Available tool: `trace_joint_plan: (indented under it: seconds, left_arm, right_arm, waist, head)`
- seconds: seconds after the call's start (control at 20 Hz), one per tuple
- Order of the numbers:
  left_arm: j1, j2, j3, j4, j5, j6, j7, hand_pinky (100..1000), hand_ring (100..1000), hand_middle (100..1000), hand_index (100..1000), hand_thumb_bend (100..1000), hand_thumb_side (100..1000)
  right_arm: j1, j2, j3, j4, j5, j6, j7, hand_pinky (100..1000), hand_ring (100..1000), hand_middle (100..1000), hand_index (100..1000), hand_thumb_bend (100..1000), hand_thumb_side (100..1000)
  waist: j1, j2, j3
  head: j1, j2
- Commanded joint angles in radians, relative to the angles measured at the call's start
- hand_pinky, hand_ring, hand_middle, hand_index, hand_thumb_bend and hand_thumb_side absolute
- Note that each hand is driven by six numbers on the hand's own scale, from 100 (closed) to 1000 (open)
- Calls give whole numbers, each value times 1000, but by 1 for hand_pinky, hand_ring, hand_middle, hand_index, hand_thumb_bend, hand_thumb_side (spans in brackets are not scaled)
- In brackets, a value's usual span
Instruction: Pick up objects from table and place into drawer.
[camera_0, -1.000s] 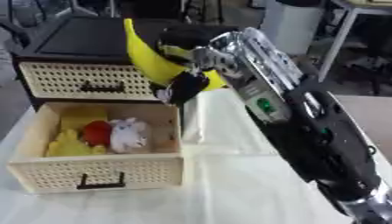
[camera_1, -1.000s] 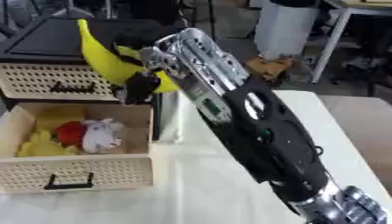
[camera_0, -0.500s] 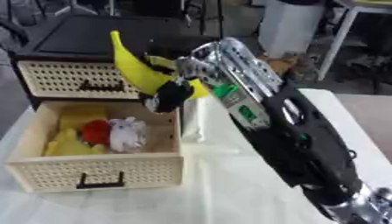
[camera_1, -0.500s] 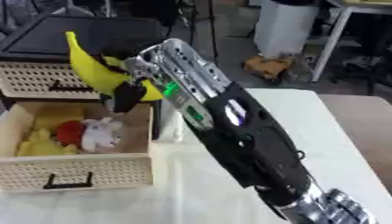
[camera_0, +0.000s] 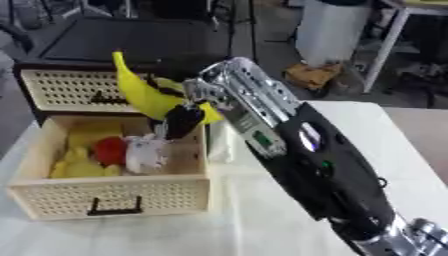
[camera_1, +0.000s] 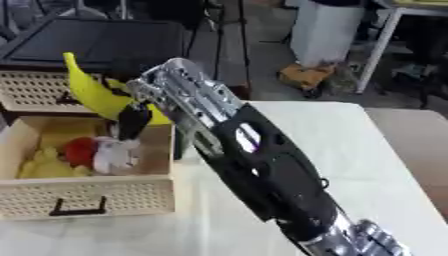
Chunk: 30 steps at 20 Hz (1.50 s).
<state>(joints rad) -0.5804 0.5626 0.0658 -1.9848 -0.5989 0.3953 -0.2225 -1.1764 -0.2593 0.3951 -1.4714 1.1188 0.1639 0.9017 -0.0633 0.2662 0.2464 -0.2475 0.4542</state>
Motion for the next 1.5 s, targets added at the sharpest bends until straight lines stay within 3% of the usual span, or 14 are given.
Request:
trace_joint_plan:
  seconds: [0.05, 0.6, 0.9, 1.5]
  left_arm:
    - [-12, 14, 18, -15, -3, 3, 8, 100, 100, 100, 836, 100, 536]
    - [-13, 11, 19, -15, -5, 4, 13, 100, 100, 100, 836, 100, 533]
    - [-13, 10, 20, -15, -8, 5, 14, 100, 100, 100, 835, 100, 532]
    - [-15, 3, 19, -15, -12, 3, 15, 100, 100, 100, 835, 100, 530]
  right_arm:
    - [-12, 7, -3, -1, 18, 1, -4, 274, 563, 464, 517, 100, 333]
    - [1, 39, 7, 25, 40, 3, -12, 270, 564, 465, 515, 100, 332]
    - [19, 6, 17, -7, 13, 1, -6, 270, 565, 466, 516, 100, 332]
    - [18, 26, 27, 5, 31, 12, -21, 267, 565, 467, 513, 100, 332]
  waist:
    - [10, -14, 3]
    - [10, -10, 10]
    - [5, -9, 14]
    - [2, 0, 29]
  head:
    - [-3, -11]
    - [-8, -10]
    - [-10, -12]
    - [-21, -23]
